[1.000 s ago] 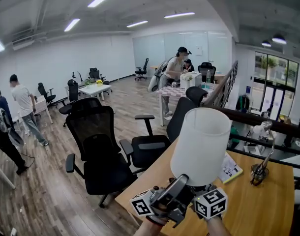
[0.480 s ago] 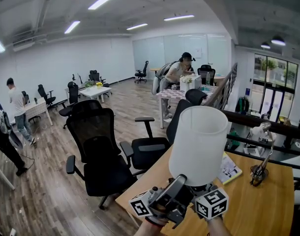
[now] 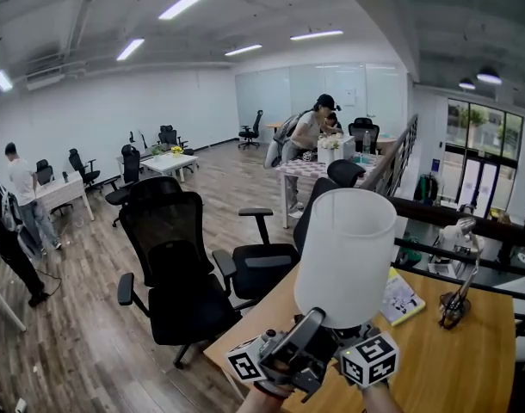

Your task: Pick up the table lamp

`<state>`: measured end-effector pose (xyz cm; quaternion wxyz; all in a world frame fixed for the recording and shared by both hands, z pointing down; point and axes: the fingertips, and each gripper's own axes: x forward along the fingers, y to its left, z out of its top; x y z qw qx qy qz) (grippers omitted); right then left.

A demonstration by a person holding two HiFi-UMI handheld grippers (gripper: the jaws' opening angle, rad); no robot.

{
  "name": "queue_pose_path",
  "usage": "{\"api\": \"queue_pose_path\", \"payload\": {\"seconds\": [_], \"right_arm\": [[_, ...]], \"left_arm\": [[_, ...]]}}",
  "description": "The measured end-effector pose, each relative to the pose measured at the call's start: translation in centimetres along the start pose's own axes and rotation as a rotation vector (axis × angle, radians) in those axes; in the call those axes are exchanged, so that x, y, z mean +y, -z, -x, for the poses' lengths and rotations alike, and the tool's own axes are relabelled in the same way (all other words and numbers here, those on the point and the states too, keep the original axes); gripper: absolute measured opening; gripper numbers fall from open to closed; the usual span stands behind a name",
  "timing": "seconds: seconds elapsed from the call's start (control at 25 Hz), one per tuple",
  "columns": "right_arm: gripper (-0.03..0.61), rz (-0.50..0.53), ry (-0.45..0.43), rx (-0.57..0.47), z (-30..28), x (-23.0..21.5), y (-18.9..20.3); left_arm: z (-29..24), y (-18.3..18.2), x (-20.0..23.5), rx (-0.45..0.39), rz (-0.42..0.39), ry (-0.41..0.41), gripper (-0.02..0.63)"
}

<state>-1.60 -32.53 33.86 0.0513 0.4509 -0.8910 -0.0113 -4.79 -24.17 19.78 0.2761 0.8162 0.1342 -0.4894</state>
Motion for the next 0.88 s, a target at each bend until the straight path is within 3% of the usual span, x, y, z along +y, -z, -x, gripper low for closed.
{"api": "queue_pose_path", "payload": {"seconds": [0.4,0.88], "right_arm": [[0.114,-0.003,-0.007,-0.001,-0.1,0.4,0.3],[0.112,0.017,-0.006,0.008,-0.2,1.4,1.5]], "left_arm": [[0.5,0.3,-0.2,0.019,-0.037,-0.016,0.049],[2.4,0.0,-0.5,-0.044,0.001,-0.013,0.049]]}}
